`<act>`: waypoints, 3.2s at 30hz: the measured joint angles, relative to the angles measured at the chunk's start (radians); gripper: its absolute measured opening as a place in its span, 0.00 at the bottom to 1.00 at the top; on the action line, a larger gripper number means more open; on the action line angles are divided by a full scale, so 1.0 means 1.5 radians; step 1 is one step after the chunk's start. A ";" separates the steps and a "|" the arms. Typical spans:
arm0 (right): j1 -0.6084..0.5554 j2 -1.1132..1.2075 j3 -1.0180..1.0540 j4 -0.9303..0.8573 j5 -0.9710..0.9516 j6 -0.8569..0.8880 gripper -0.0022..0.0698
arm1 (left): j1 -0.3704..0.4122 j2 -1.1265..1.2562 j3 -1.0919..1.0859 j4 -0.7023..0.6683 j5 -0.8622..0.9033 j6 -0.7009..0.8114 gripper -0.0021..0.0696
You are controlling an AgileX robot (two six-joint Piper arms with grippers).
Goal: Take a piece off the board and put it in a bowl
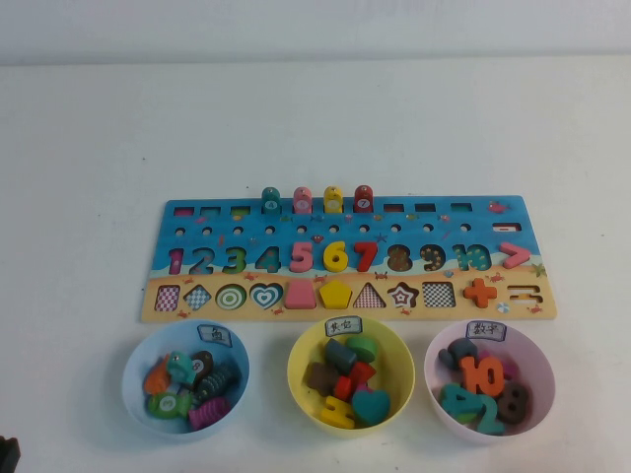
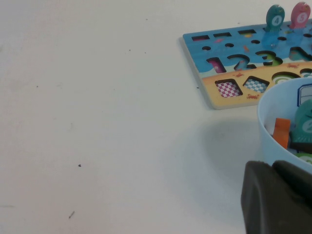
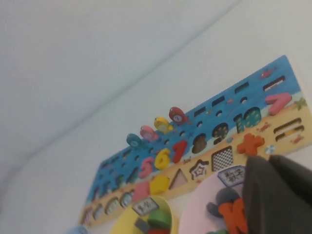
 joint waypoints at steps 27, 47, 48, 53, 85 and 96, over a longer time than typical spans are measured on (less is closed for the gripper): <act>0.095 0.944 -0.891 -0.565 0.559 -0.085 0.01 | 0.000 0.000 0.000 0.000 0.000 0.000 0.02; 0.257 1.260 -1.013 -0.608 0.557 -0.162 0.32 | 0.000 0.000 0.000 0.000 0.000 0.000 0.02; 0.257 1.268 -1.023 -0.608 0.557 -0.161 0.38 | 0.000 0.000 0.000 0.000 0.000 0.000 0.02; 0.258 1.310 -1.086 -0.613 0.556 -0.138 0.59 | 0.000 0.000 0.000 0.000 0.000 0.000 0.02; 0.265 1.217 -0.892 -0.608 0.435 -0.163 0.46 | 0.000 0.000 0.000 0.000 0.000 0.000 0.02; 0.265 1.244 -0.892 -0.646 0.370 -0.167 0.51 | 0.000 0.000 0.000 0.000 0.000 0.000 0.02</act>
